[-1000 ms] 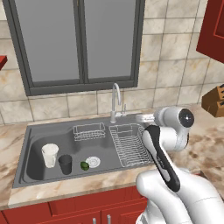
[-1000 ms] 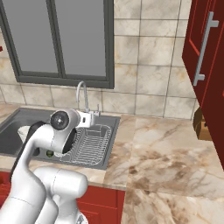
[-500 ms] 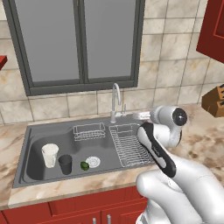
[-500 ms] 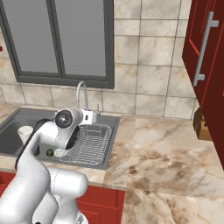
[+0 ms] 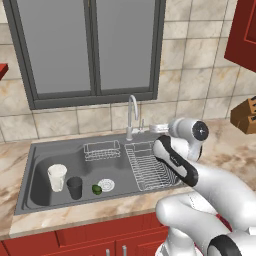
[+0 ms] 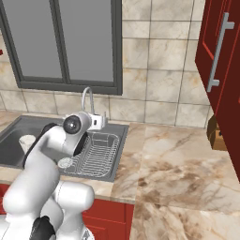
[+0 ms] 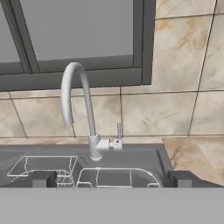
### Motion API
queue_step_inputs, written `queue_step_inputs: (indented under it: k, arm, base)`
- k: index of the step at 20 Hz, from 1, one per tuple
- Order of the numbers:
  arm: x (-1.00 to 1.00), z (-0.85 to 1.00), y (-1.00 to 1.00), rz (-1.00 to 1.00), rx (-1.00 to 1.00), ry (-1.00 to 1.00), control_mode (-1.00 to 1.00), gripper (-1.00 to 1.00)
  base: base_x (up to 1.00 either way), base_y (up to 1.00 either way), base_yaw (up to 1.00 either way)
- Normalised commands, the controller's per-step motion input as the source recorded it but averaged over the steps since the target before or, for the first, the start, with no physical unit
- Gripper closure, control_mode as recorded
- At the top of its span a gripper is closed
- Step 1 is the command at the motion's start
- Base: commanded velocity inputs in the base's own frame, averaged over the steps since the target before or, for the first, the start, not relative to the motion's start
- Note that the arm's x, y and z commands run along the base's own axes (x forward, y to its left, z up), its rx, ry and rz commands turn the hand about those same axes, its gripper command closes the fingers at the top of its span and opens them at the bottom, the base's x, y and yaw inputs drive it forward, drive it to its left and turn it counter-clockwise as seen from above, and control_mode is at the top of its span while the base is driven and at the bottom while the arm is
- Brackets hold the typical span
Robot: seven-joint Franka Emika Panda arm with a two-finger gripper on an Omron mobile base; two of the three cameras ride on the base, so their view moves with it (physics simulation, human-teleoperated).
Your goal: Pick the jug and glass cup and place them in the sink. Then turn on the water.
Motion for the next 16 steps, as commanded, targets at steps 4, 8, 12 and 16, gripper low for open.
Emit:
queue_step_inputs:
  k: [4,8,12,16]
  arm:
    - [0.26,-0.05,-0.06,0.0,0.0,-0.1,-1.0,-1.0]
    - [0.25,-0.13,-0.04,0.0,0.0,-0.1,-1.0,-1.0]
    - [0.21,-0.24,-0.03,0.0,0.0,-0.09,-1.0,-1.0]
    - [0.14,-0.28,-0.04,0.0,0.0,-0.08,-1.0,-1.0]
  base:
    - [0.0,0.0,0.0]
    - [0.0,0.0,0.0]
    - [0.0,0.0,0.0]
    - [0.0,0.0,0.0]
